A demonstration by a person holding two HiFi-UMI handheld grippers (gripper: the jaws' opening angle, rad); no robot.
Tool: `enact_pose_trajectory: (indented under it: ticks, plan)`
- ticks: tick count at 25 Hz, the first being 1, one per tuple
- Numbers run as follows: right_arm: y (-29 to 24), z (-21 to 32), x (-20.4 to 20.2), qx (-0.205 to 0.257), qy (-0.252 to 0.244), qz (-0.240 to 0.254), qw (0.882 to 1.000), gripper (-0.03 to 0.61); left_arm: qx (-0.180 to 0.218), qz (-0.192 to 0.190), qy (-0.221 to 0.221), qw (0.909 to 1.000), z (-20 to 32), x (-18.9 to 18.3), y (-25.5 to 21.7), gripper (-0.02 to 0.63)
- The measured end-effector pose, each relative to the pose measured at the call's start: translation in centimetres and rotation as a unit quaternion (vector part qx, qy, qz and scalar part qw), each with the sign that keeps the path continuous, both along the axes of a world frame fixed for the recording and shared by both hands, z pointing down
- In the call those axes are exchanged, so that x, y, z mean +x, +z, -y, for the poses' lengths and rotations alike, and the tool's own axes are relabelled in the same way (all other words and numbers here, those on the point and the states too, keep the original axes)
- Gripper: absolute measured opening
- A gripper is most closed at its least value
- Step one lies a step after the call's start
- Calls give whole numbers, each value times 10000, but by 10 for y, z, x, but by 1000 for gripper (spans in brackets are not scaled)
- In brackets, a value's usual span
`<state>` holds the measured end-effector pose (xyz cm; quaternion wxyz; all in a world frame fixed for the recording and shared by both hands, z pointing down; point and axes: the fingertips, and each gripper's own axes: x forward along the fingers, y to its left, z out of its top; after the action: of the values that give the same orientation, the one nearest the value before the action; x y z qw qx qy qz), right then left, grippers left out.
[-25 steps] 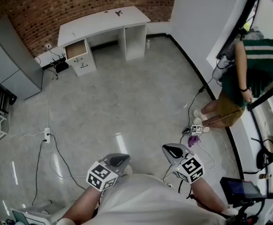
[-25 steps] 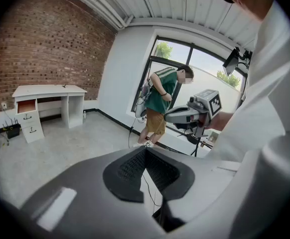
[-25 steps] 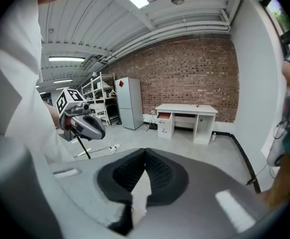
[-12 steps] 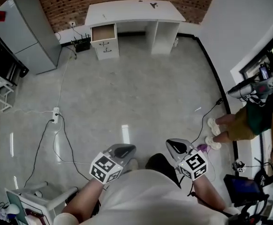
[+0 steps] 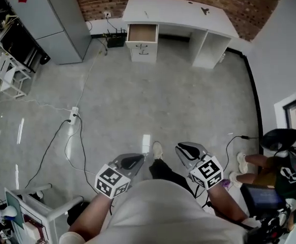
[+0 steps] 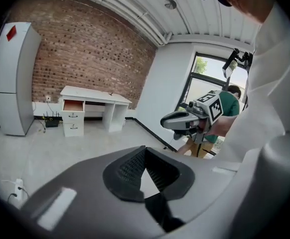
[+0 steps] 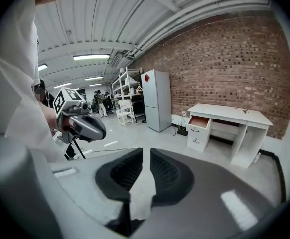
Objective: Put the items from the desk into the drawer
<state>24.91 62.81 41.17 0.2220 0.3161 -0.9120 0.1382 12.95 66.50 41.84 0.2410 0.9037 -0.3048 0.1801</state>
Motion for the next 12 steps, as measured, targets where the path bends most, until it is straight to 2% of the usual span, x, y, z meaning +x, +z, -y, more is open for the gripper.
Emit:
enact_pose_trajectory:
  ticks: [6, 12]
  plan:
    - [-18, 124, -26, 144, -752, 331, 9965, 34, 112, 249, -493, 9984, 109, -3, -22, 8]
    - [-8, 222, -44, -274, -1143, 447, 9921, 34, 323, 291, -1026, 9938, 201, -16, -43, 11]
